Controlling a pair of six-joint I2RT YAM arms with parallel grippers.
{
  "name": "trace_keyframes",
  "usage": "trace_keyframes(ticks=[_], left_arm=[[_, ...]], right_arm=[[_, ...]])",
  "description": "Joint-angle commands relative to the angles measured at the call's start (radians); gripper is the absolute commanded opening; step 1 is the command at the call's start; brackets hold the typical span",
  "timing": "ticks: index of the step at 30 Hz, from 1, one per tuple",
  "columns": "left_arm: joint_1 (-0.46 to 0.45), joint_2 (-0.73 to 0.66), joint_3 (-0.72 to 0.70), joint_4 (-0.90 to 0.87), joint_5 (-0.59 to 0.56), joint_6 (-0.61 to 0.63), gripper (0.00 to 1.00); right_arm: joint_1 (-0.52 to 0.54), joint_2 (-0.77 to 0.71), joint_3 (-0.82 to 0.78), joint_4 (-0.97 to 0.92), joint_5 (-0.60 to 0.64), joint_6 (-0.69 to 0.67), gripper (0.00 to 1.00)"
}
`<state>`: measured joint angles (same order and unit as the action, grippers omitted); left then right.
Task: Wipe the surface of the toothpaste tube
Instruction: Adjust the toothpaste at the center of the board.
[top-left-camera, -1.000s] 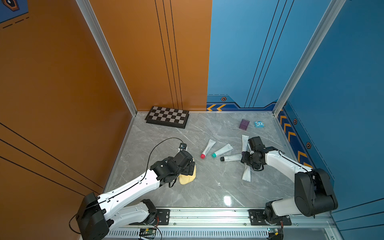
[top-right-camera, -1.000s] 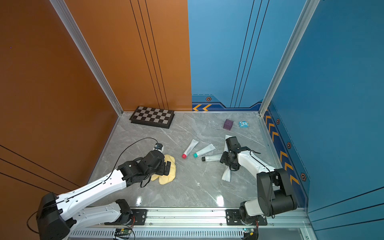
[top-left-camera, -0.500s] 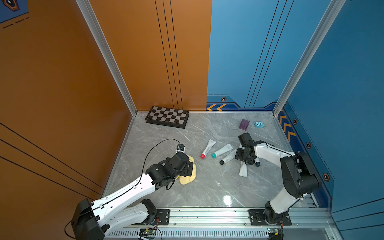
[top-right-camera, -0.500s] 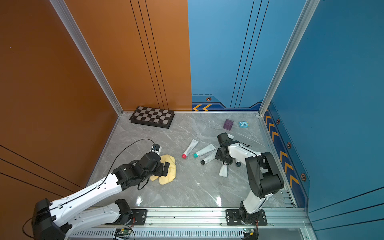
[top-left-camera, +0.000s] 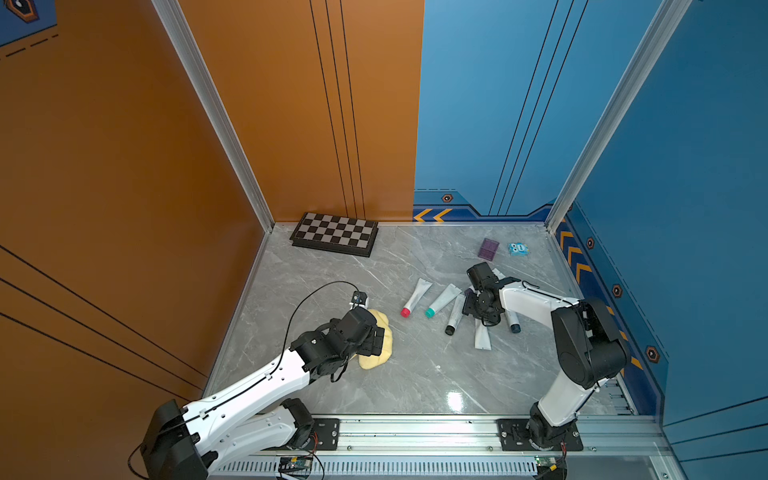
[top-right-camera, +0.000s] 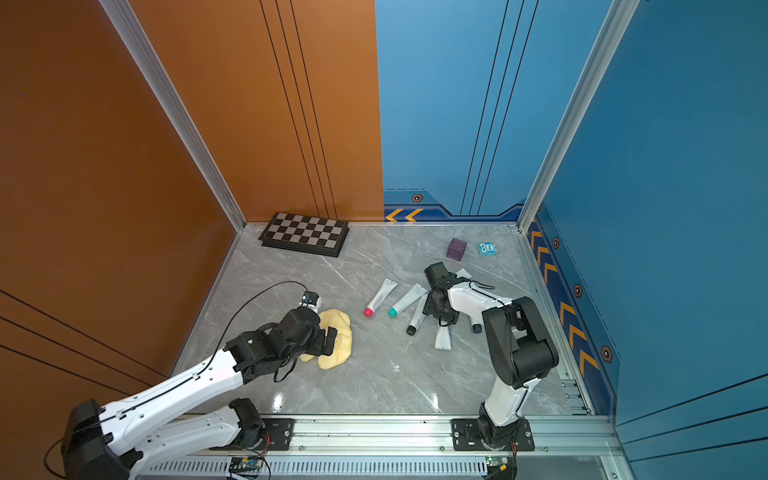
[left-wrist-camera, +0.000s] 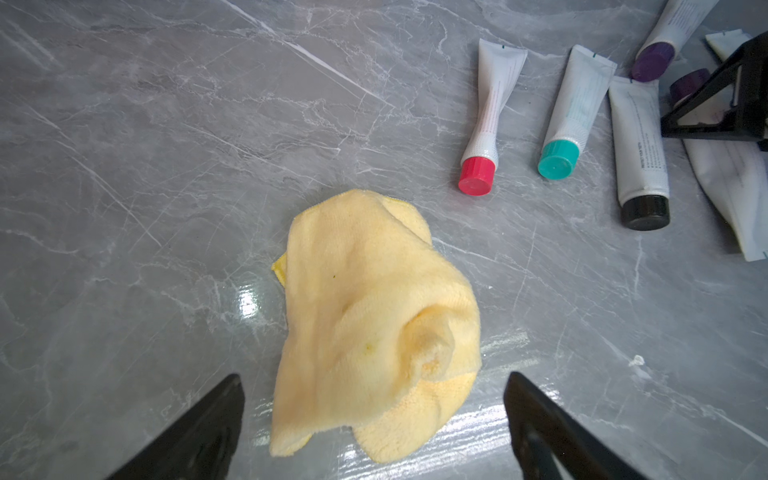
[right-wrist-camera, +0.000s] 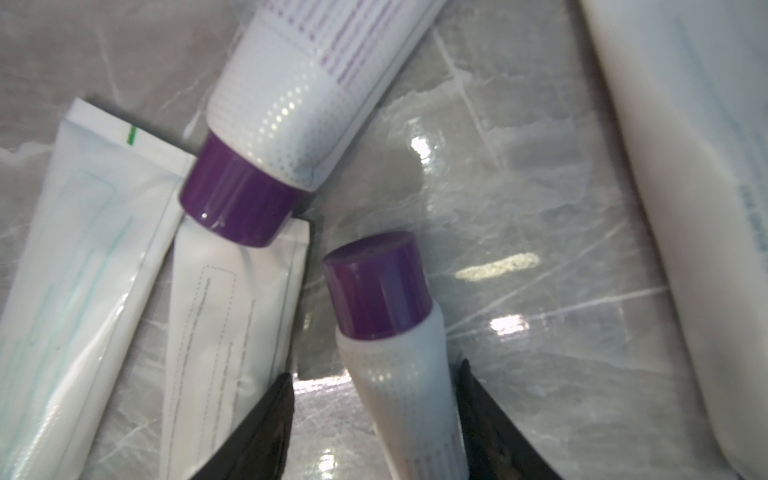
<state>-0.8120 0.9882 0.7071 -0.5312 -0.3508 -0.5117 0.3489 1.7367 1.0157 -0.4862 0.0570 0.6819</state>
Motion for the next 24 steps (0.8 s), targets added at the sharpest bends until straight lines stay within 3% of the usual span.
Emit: trace_keyframes(ticks=[1, 8, 9, 10, 11, 16, 19, 24], left_arm=[[-0.008, 0.009, 0.01, 0.004, 0.003, 0.023, 0.99], [-0.035, 0.068, 0.074, 0.003, -0.012, 0.058, 0.99], [-0.037, 0.066, 0.081, 0.004, -0.018, 0.064, 0.99], [-0.037, 0.062, 0.089, 0.004, -0.017, 0.072, 0.99], [-0.038, 0.056, 0.099, 0.002, -0.018, 0.084, 0.99], [-0.011, 0.02, 0.137, -0.001, -0.032, 0.132, 0.99], [0.05, 0.003, 0.16, -0.006, -0.025, 0.15, 0.99], [0.205, -0.028, 0.202, -0.005, -0.049, 0.172, 0.99]], right_arm=[[0.011, 0.002, -0.007, 0.0, -0.009, 0.025, 0.64], [-0.01, -0.107, -0.065, 0.018, -0.004, 0.021, 0.71], [-0.014, -0.135, -0.067, 0.01, -0.005, 0.013, 0.76], [-0.017, -0.173, -0.069, 0.0, -0.003, 0.0, 0.98], [-0.018, -0.21, -0.067, -0.011, -0.003, -0.014, 1.0], [-0.028, -0.393, -0.024, -0.081, 0.044, -0.07, 1.0], [-0.013, -0.495, 0.012, -0.109, 0.181, -0.115, 1.0], [0.016, -0.69, -0.142, 0.133, 0.424, -0.212, 1.0]])
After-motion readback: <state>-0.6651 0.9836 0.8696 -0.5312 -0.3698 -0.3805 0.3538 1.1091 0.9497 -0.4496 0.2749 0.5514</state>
